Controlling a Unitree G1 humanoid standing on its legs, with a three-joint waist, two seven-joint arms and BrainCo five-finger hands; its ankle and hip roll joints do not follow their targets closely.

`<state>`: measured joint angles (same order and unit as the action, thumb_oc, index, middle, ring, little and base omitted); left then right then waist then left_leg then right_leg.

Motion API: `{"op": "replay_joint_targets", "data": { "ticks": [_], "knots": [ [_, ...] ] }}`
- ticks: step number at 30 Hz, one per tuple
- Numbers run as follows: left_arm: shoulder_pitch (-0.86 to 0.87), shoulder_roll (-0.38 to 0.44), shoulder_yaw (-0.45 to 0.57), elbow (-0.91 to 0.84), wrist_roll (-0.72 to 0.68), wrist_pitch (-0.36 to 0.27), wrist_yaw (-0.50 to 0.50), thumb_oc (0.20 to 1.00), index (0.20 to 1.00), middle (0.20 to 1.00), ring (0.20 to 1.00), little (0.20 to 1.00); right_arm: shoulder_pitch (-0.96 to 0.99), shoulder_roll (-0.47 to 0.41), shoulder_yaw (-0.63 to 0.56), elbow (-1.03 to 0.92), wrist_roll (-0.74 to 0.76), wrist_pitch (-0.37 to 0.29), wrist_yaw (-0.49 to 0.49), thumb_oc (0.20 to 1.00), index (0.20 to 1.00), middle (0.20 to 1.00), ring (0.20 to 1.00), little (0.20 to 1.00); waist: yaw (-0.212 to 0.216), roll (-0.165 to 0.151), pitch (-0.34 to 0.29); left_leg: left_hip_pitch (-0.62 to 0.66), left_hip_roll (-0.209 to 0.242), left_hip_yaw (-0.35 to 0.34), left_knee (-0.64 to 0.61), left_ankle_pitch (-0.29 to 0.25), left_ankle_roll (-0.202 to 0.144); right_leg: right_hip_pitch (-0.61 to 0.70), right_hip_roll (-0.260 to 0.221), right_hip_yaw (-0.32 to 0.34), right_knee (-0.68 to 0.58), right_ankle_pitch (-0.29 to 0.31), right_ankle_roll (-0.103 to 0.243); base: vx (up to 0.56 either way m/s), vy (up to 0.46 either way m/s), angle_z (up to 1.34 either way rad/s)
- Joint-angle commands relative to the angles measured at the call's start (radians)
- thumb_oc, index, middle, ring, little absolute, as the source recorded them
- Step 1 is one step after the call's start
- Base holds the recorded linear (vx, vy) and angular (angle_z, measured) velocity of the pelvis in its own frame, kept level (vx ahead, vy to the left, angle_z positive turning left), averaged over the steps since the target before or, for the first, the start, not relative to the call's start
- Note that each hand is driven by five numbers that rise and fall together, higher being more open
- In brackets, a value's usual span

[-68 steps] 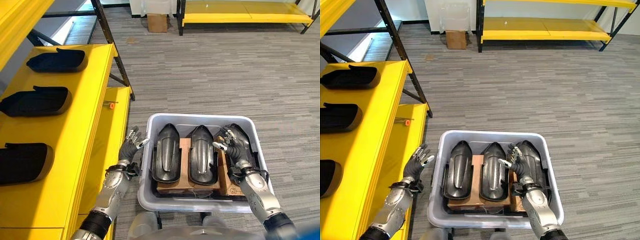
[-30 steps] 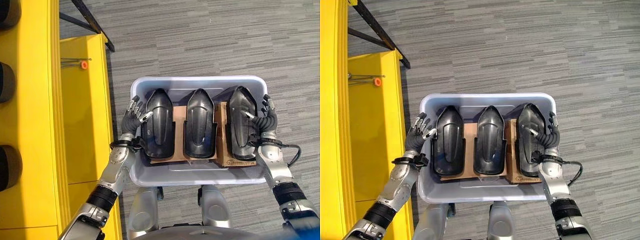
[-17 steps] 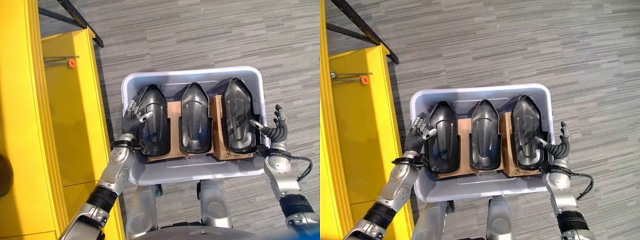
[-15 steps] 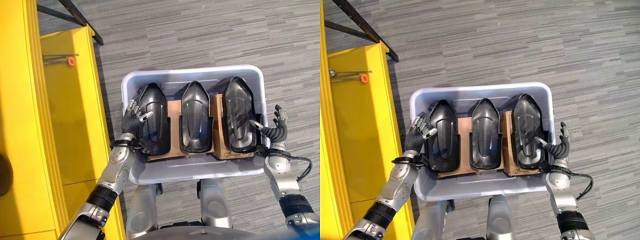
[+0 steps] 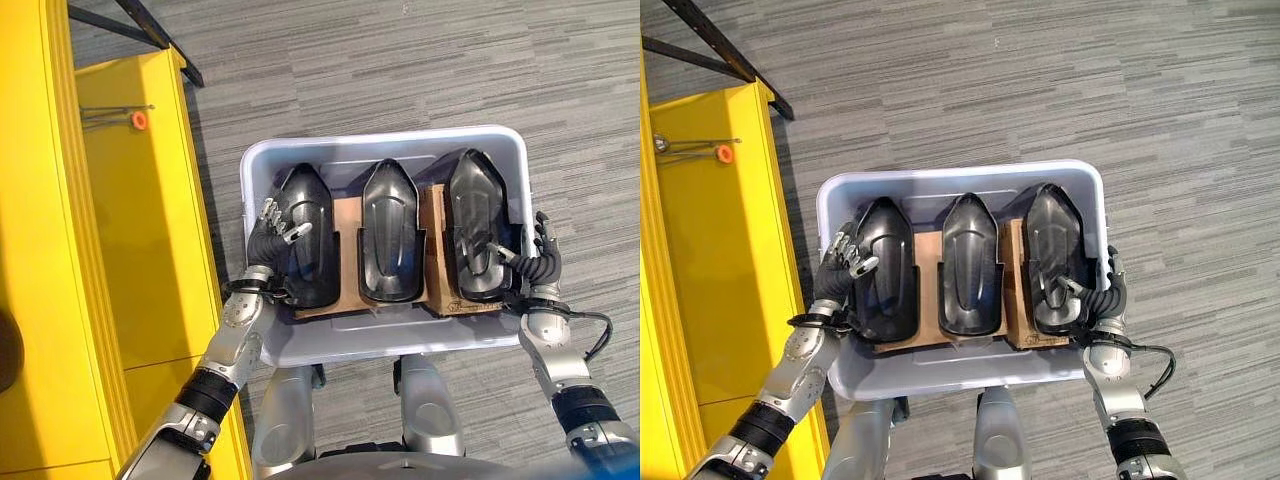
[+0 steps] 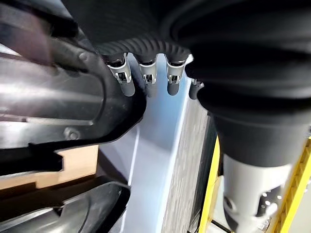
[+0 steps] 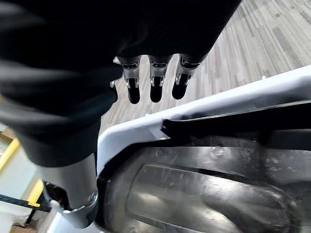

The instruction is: Move parts from the plastic box to the shelf.

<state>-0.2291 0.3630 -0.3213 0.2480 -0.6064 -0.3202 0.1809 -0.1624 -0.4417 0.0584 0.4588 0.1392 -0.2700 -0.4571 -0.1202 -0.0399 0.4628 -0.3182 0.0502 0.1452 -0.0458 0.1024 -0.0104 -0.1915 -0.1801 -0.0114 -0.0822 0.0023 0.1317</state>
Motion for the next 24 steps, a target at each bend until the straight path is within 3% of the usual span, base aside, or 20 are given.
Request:
{"op": "replay_joint_targets", "data": {
  "ticks": [1,24],
  "knots": [
    [-0.040,-0.030,0.034,-0.043,0.033,-0.059,0.007,1.000,1.000,1.000,1.000,1.000,-0.047,-0.042,-0.029,0.021,0.042,-0.051,-0.031,1.000,1.000,1.000,1.000,1.000,0.009,0.011,-0.025,0.013,0.104,-0.008,0.166,-0.099,-0.094,-0.143,-0.076,0.003,0.100,0.146,0.044,0.00,0.000,0.00],
    [-0.068,-0.030,-0.007,-0.063,0.015,-0.060,0.013,1.000,1.000,1.000,1.000,1.000,-0.117,-0.041,-0.002,0.160,0.088,-0.050,-0.069,1.000,1.000,1.000,1.000,1.000,0.019,0.044,-0.002,-0.029,0.090,-0.015,0.169,-0.101,-0.091,-0.191,-0.076,0.006,0.114,0.145,0.040,0.00,-0.001,0.00]
  ]
}}
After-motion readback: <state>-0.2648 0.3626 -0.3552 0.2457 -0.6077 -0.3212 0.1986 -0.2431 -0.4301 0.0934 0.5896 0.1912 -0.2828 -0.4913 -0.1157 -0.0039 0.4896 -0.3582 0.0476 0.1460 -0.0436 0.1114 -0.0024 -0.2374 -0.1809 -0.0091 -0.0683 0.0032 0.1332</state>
